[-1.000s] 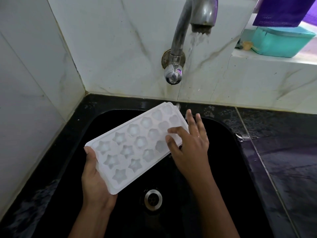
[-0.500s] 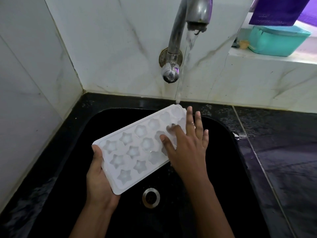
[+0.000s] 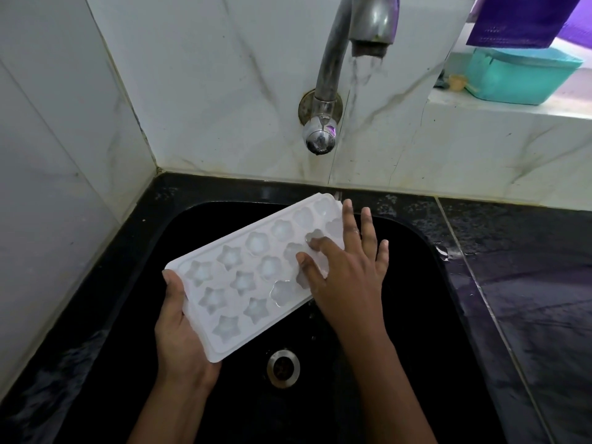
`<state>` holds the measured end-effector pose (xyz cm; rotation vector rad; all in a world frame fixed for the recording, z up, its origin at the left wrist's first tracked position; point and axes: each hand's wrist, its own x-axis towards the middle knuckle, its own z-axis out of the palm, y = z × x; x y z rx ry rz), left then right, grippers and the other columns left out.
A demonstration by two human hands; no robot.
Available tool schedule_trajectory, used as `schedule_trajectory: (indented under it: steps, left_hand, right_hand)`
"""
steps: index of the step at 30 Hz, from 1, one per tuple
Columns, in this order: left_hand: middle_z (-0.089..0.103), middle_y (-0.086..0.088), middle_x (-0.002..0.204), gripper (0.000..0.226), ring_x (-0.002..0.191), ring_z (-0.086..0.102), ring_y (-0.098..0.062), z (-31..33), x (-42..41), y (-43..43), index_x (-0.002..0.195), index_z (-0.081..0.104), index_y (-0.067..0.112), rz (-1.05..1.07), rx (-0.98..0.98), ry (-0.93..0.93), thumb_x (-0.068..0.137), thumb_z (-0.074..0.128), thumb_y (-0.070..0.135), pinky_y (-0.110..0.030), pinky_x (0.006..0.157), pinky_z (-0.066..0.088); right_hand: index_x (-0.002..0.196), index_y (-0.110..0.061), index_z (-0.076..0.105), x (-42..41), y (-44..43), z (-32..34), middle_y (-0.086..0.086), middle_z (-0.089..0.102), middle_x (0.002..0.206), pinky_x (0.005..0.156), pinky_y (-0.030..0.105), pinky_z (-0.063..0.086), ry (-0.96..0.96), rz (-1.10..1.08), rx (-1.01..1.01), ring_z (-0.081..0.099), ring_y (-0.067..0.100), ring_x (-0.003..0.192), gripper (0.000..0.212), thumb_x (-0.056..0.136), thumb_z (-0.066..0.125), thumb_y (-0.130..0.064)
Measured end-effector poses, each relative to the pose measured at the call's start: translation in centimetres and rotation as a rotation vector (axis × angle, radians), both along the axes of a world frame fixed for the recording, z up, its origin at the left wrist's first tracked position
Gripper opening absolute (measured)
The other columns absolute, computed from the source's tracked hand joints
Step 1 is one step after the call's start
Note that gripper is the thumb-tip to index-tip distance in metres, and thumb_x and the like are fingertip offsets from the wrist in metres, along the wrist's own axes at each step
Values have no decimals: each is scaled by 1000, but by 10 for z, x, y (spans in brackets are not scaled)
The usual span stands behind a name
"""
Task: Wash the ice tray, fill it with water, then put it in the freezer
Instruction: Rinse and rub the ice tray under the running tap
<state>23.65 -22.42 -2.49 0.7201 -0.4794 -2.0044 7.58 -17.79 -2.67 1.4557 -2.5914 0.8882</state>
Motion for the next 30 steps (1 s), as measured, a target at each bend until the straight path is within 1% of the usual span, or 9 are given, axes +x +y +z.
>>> schedule_trajectory:
  steps: [6, 11, 14, 18, 22, 25, 27, 28, 30]
  left_hand:
    - [70, -13, 113, 63, 97, 70, -28, -1, -1, 0, 98, 77, 18, -7, 1, 9, 92, 29, 59, -35, 62, 58]
    - [67, -13, 119, 62, 102, 68, -29, -6, 2, -3, 103, 76, 18, 3, -18, 4, 89, 33, 61, -37, 66, 58]
    - [67, -13, 119, 61, 104, 67, -30, -9, 1, -3, 105, 75, 18, 6, -18, 4, 87, 34, 60, -37, 68, 58]
    - [65, -14, 123, 66, 108, 65, -31, -12, 4, -7, 124, 63, 13, 32, -18, -3, 89, 33, 60, -37, 69, 58]
    - [66, -15, 121, 62, 104, 67, -30, -18, 2, -7, 106, 74, 16, -10, -35, 43, 91, 31, 58, -37, 68, 58]
    - [52, -23, 136, 71, 124, 52, -38, -23, 0, -10, 127, 59, 3, -140, -38, 228, 100, 20, 56, -48, 95, 47]
    - [38, -28, 144, 75, 135, 36, -42, -26, 6, -10, 140, 41, -1, -106, 11, 208, 100, 15, 57, -53, 106, 33]
    - [38, -28, 144, 75, 135, 35, -42, -24, 5, -8, 140, 41, -1, -90, -13, 190, 100, 15, 57, -53, 106, 33]
    - [61, -20, 126, 72, 115, 60, -35, -29, 5, -12, 116, 69, 9, -67, 25, 154, 99, 18, 57, -45, 83, 54]
  right_hand:
    - [114, -30, 61, 6, -4, -4, -4, -2, 158, 112, 47, -1, 0, -12, -55, -15, 9, 142, 39, 87, 41, -50]
    - [101, -30, 65, 2, -2, -5, -2, 13, 158, 112, 47, 6, 9, -48, -55, 1, 16, 145, 36, 83, 46, -54]
    - [105, -30, 63, 7, -4, -7, 3, 17, 158, 110, 50, 13, 75, -91, -91, 5, 19, 144, 34, 85, 45, -52]
    - [115, -31, 60, 10, -7, -6, -1, 8, 159, 111, 47, 2, 31, 4, -68, -8, 12, 143, 36, 88, 43, -48]
    - [102, -30, 65, 3, -2, -6, -1, 12, 158, 112, 48, 2, 29, -60, -67, -3, 16, 145, 35, 83, 46, -53]
    - [107, -30, 62, 7, -5, -7, 4, 12, 158, 111, 52, 8, 61, -78, -86, 0, 20, 145, 35, 85, 45, -50]
    - [113, -30, 60, 9, -7, -6, 2, 9, 159, 112, 51, 5, 28, -20, -88, -5, 16, 145, 36, 87, 44, -47]
    - [114, -30, 61, 8, -6, -6, 0, 7, 159, 112, 49, 2, 6, 7, -79, -8, 14, 144, 36, 87, 44, -47]
    - [108, -30, 63, 3, -4, -5, -1, 8, 159, 112, 47, -2, 12, 6, -62, -9, 12, 144, 35, 85, 45, -49]
